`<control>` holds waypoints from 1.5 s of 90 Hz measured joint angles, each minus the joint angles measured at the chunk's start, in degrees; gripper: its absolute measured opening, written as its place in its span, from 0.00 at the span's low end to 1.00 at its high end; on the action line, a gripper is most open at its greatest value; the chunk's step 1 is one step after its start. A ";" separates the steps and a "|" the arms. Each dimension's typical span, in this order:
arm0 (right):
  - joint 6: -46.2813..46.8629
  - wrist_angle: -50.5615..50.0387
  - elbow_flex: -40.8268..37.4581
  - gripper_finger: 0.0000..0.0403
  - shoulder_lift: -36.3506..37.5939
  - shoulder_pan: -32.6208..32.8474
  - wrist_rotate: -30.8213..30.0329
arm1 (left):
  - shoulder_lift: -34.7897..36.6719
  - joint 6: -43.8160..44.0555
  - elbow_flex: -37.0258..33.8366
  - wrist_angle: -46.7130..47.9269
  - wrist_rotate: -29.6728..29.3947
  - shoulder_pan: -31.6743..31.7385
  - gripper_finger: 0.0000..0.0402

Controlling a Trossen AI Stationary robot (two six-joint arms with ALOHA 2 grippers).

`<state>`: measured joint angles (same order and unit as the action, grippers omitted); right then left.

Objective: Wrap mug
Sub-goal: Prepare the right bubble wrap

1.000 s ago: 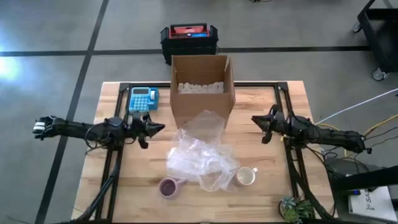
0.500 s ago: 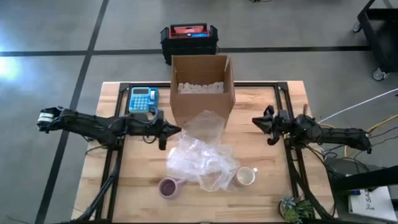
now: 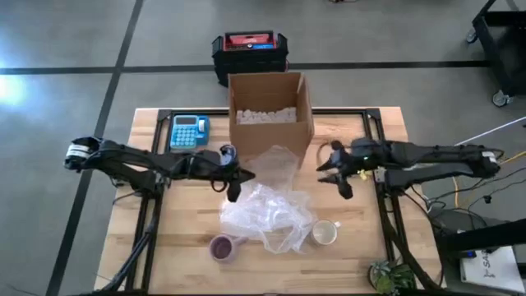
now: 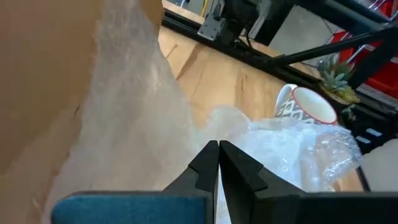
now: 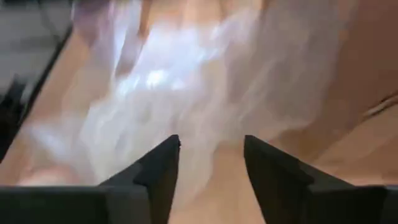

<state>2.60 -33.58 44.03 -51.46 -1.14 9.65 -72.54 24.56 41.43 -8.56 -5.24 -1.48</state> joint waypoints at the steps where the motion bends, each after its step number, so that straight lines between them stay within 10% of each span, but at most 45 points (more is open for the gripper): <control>1: 0.23 -1.06 0.50 0.47 -0.47 0.48 0.00 | -0.14 0.01 0.03 0.01 -0.01 0.00 0.00; 36: 17.48 -4.00 3.39 0.55 -11.88 20.41 -5.56 | -1.24 0.19 -0.20 -0.02 -0.02 0.00 0.00; 88: 27.61 -4.34 3.39 0.43 -22.83 23.71 -5.86 | -1.17 0.75 0.09 -2.43 -0.13 0.02 0.00; 135: 19.40 -12.24 3.13 0.04 -22.67 22.85 -14.09 | -1.32 2.99 0.06 -2.56 -0.24 0.02 0.00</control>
<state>22.01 -45.81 47.16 -74.12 21.71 -4.44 -73.87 27.54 41.50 -11.12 -5.48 -1.45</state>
